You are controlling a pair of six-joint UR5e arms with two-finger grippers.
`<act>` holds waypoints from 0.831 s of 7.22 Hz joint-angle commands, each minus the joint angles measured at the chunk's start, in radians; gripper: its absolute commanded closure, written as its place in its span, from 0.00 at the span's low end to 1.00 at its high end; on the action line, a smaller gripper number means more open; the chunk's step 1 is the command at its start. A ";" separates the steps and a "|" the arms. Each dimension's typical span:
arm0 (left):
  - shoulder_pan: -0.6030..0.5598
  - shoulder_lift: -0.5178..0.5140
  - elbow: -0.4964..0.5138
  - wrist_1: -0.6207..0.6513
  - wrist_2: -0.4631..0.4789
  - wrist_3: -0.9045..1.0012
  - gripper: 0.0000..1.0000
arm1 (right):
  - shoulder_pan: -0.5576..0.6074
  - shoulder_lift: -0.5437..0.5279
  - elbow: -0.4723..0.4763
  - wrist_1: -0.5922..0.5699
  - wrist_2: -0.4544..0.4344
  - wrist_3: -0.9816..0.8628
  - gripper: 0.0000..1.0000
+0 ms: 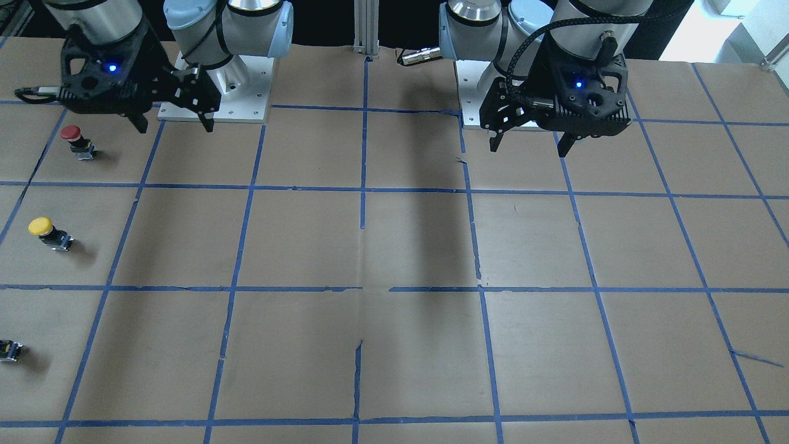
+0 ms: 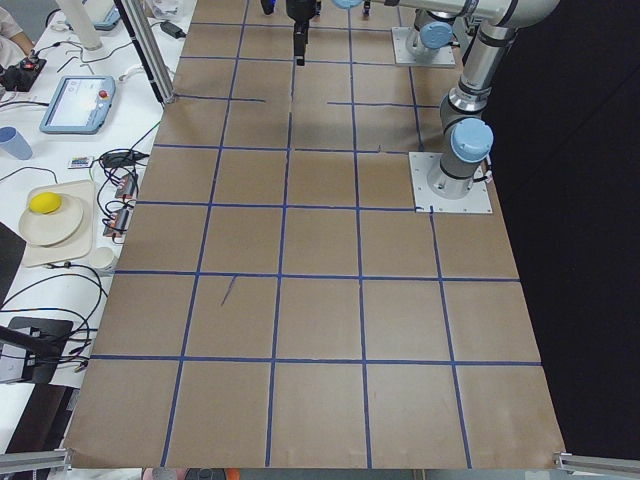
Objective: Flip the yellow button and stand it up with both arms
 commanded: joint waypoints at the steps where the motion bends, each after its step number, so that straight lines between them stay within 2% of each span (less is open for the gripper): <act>1: 0.001 0.000 0.001 0.000 0.000 -0.001 0.00 | 0.056 -0.002 -0.029 0.059 -0.021 0.065 0.00; 6: 0.001 0.002 0.001 0.000 0.000 0.001 0.00 | 0.011 -0.008 -0.024 0.056 -0.030 0.074 0.00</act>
